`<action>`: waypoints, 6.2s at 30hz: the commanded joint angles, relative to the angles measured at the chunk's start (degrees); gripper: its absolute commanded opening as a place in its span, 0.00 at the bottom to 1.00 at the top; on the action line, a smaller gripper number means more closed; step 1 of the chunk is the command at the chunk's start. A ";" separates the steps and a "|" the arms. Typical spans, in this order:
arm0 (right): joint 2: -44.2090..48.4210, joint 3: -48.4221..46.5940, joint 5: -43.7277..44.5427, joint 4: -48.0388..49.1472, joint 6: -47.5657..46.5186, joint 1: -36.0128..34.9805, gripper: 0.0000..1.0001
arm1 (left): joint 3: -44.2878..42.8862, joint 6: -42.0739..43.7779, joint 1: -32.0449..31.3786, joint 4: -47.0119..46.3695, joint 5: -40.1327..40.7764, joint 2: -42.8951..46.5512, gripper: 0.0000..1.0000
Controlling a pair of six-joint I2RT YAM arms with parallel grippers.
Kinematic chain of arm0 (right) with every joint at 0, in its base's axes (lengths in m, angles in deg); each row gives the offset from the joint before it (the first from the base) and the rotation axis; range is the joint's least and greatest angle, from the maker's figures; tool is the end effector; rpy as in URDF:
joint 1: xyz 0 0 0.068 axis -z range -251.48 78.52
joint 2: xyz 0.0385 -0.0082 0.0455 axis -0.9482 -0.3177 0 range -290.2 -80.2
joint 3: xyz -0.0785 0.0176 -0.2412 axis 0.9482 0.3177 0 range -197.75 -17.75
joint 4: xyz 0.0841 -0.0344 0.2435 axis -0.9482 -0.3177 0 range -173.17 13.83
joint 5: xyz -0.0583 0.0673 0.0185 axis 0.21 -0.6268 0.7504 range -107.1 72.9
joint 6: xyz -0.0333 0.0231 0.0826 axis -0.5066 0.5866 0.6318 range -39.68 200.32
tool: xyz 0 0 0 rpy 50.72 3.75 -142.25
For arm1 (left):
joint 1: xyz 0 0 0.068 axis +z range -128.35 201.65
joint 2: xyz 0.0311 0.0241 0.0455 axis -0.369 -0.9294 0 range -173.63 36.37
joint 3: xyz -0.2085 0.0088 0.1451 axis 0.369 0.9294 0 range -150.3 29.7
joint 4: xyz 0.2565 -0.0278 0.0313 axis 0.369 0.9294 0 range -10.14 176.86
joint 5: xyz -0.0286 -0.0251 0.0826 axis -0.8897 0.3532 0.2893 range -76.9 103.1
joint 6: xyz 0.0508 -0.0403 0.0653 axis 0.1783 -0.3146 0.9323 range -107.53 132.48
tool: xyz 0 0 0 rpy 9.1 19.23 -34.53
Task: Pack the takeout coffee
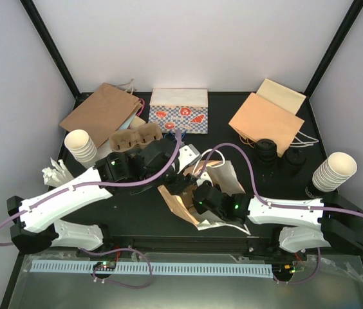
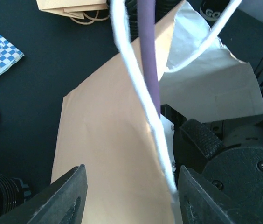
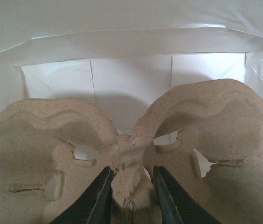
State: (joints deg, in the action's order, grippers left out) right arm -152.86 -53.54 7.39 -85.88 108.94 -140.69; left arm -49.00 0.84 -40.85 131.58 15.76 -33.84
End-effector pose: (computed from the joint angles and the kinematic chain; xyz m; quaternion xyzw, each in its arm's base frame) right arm 0.1315 0.2499 0.1408 -0.2413 0.8788 0.1430 0.3861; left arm 0.1341 -0.2492 0.3317 0.3858 0.8327 -0.2222 0.3294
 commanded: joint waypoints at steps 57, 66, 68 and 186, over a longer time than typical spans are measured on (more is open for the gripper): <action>0.90 0.93 8.93 3.98 -2.66 -0.44 0.77 | 25.17 23.99 -1.53 -31.66 2.49 13.61 0.02; 12.69 2.34 -2.04 0.07 -20.02 -0.60 0.87 | 24.42 24.12 -1.65 -29.83 2.22 11.97 0.02; 13.61 1.51 -3.81 -2.66 -24.06 -0.87 0.84 | 24.19 24.20 -1.61 -29.55 2.35 11.85 0.02; -10.97 -9.56 -2.97 -16.91 -53.10 2.57 0.01 | 23.32 19.00 -2.97 -29.22 -7.38 12.33 0.01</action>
State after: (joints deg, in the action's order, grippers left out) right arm -160.67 -62.72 4.42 -104.83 55.59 -139.95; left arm -23.75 20.18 -42.49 103.82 13.57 -20.99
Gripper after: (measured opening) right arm 0.014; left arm 0.018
